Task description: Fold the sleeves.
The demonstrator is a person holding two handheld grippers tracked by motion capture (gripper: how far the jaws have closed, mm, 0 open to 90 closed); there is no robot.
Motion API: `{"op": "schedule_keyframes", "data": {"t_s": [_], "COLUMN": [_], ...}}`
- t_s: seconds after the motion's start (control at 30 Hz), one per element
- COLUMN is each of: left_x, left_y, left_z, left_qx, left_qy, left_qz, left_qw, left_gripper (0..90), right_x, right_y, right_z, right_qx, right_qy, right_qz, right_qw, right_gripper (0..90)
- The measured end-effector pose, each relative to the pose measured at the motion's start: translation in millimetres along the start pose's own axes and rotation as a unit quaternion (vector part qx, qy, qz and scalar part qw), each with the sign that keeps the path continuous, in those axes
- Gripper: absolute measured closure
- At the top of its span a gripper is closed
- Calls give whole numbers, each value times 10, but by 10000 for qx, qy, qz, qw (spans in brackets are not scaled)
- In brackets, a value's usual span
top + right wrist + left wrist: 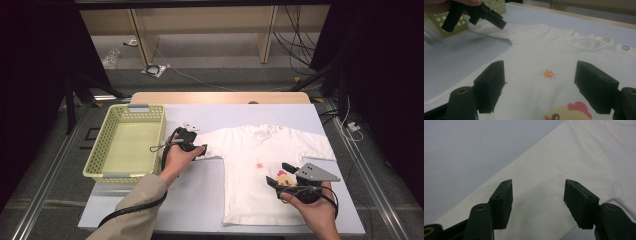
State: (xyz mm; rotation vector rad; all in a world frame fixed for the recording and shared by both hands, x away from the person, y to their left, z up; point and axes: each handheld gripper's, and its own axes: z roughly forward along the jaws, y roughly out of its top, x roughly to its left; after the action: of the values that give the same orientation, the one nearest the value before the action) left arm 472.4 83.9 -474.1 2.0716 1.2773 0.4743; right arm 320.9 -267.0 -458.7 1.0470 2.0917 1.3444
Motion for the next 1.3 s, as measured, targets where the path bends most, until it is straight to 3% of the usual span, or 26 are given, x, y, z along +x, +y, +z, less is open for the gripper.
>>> {"op": "schedule_keyframes", "data": {"t_s": [0.3,0.5,0.83,1.13,1.3], "left_x": [9,18,-96,-55,-79], "left_y": [-11,9,24,13,59], "left_z": [136,140,149,140,65], "left_qx": [224,247,302,210,-82], "left_qy": [67,59,123,11,-55], "left_qz": [-78,-63,19,-389,-421], "left_qw": [9997,9997,9995,9990,9991], "left_gripper": [462,611,863,893,894], "right_x": [1,6,4,1,-10], "right_y": [-5,-6,-7,-11,-12], "right_z": [12,19,17,22,18], "right_qx": [-7,-1,2,6,27], "right_qy": [33,45,51,58,48], "right_qz": [20,0,-3,31,31], "right_qw": [10000,10000,10000,10000,10000], "right_gripper": [254,256,258,258,258]}}
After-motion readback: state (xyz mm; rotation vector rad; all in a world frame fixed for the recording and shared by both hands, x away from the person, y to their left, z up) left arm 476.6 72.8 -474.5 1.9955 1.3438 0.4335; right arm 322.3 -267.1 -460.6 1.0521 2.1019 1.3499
